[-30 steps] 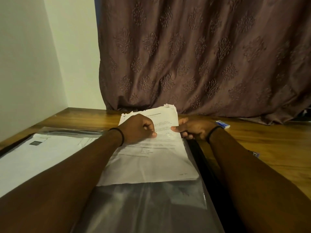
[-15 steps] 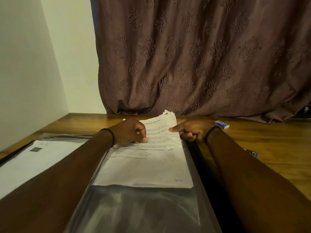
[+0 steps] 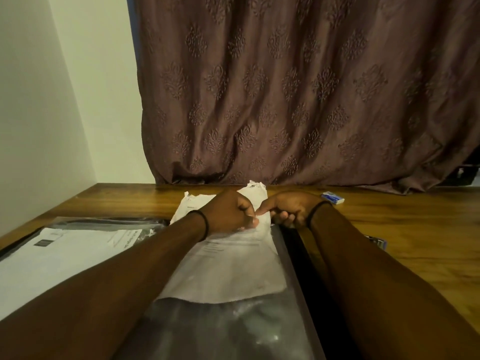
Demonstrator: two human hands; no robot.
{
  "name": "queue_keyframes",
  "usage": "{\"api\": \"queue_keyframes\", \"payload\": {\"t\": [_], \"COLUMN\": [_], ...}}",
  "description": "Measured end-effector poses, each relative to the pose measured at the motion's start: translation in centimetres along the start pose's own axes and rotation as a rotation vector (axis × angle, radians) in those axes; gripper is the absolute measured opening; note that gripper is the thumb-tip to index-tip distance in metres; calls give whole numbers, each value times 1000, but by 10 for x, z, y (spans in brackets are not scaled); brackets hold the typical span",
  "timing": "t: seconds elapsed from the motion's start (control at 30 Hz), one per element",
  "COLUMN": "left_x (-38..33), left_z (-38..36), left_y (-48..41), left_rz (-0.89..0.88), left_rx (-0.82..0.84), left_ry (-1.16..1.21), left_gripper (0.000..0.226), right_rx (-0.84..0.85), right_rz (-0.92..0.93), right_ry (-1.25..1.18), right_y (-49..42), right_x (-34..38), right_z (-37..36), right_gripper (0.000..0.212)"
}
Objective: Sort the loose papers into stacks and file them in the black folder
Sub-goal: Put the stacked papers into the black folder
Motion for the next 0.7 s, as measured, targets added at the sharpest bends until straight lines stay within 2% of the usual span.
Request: {"api": "queue_keyframes", "payload": {"t": [0.13,0.27,0.33,0.53,0.7], "left_x": [-13,-20,-18,-13,-25], "left_z": [-11,-8,-9,-13,-24], "left_y": [5,-2,-3,3,-8], "left_rz": [-1,130,186,202,187], "left_rx": [87,-133,-195,-165,-91], "left_ry": [46,255,311,309,170], "left_gripper": [24,14,17,20,20], "right_rx": [-94,-98,-95,-55,-142], "right_rz": [59,71,69,66,83], "right_ry": [-7,-74,-76,-36,-98], "right_y": [-3,-4,0,9,14], "right_x": [6,4,3,1,3], "right_z": [-5,-4,-5,-5,-6], "right_gripper": [31,31,37,34,38]}}
Point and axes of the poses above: each hand's wrist, its own y-axis away from the middle knuckle, its own z-axis out of the back of the hand, x = y × z, the point moved 4 cm from there along -y, towards the middle knuckle, and after that the axes turned 9 degrees about -z, right-handed, at the moved point
